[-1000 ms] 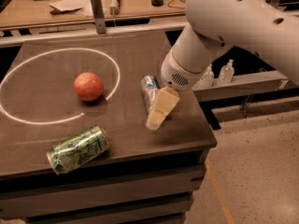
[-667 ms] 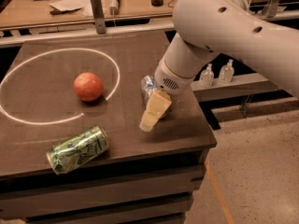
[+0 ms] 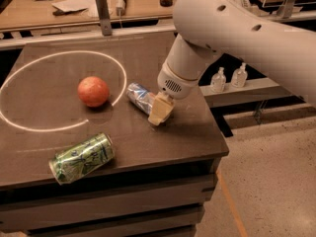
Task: Move redbull can near apple
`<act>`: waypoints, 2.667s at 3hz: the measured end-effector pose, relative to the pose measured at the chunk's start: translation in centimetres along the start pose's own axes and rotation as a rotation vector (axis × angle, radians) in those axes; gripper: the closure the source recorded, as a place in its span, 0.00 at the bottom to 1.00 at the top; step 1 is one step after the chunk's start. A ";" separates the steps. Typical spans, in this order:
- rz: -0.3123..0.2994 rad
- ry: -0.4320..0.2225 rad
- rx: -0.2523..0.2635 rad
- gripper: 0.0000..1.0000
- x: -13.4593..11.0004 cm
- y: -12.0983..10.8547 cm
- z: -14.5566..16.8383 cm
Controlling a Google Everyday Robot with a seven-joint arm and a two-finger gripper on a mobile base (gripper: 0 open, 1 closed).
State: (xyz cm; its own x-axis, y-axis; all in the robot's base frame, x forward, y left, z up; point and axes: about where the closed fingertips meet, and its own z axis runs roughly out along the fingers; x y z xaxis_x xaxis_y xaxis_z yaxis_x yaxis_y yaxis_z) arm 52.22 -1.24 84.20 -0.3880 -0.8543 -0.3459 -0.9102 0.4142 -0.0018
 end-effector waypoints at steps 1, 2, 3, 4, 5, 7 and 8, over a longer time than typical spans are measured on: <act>0.009 0.018 -0.018 0.77 -0.2 -0.4 0.2; 0.002 0.017 -0.010 0.99 -0.9 -1.5 -0.3; -0.006 0.004 0.006 1.00 -1.7 -2.7 -1.2; -0.017 -0.006 0.009 1.00 -2.5 -3.4 -1.5; -0.038 -0.005 -0.002 1.00 -4.5 -3.2 -0.6; -0.056 0.009 -0.019 0.84 -6.3 -3.0 1.2; -0.069 0.003 -0.023 0.59 -7.4 -2.7 1.6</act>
Offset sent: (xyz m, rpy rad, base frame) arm 0.0389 -0.0022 0.0230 -0.0084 -0.0176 0.0030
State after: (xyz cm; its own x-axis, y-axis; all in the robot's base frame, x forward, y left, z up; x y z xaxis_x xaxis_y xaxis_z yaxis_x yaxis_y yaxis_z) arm 57.81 4.46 85.26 -0.3250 -0.8813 -0.3429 -0.9377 0.3473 -0.0040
